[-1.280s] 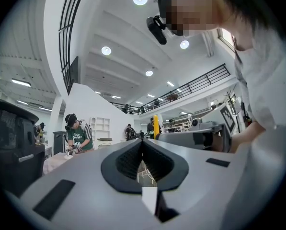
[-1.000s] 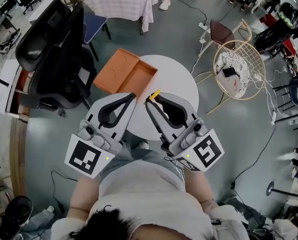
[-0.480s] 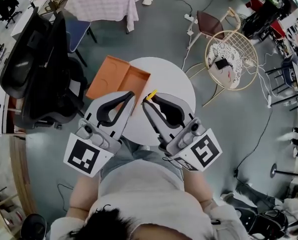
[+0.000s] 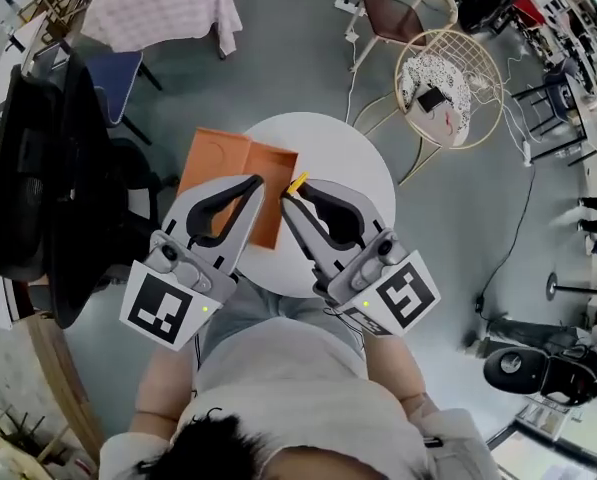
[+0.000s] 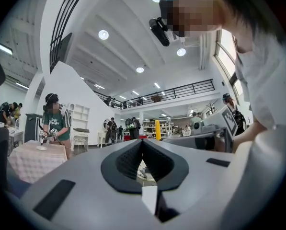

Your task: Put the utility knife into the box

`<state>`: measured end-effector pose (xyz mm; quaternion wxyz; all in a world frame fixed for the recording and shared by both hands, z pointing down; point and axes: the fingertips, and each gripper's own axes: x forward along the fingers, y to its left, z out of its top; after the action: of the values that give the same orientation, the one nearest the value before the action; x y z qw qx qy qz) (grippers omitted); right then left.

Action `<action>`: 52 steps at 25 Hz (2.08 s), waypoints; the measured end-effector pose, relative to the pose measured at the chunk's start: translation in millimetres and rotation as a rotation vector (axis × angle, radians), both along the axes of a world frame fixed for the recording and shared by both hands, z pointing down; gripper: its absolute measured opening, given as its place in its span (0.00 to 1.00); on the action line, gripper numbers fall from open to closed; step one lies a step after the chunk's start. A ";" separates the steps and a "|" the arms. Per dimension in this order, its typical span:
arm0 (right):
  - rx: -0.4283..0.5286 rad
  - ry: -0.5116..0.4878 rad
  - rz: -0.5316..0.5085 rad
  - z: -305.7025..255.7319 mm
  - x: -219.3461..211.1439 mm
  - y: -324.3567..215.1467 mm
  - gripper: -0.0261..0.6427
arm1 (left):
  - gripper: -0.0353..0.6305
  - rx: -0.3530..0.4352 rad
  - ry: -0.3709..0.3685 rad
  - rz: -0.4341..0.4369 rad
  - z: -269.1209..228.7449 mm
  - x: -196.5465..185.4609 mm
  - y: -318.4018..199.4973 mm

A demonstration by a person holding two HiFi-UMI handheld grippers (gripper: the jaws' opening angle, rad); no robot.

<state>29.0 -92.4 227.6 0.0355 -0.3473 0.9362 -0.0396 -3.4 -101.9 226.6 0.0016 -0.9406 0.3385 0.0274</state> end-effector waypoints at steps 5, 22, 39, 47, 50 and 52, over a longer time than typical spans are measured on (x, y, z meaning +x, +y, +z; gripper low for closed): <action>-0.061 0.031 0.071 32.8 -15.0 -41.5 0.14 | 0.07 -0.019 0.012 0.068 20.1 -15.5 -40.6; -0.368 0.174 0.280 155.7 -14.0 -95.3 0.14 | 0.07 -0.070 0.005 0.247 57.7 -20.6 -96.8; -0.750 0.360 0.374 295.4 -10.1 -92.9 0.14 | 0.07 -0.122 0.003 0.284 92.2 -33.7 -110.5; -0.912 0.464 0.409 339.5 -10.0 -89.1 0.14 | 0.07 -0.142 0.006 0.264 96.7 -46.4 -115.4; -0.942 0.505 0.409 345.8 -14.2 -89.9 0.14 | 0.07 -0.145 0.004 0.260 99.0 -51.2 -118.1; -0.958 0.547 0.411 350.4 -15.1 -90.9 0.14 | 0.07 -0.148 0.006 0.256 101.3 -53.2 -120.1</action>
<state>14.0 -183.2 578.0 -0.3614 -0.4967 0.7024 -0.3595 -56.5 -222.0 327.9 -0.0723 -0.9735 0.2168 0.0053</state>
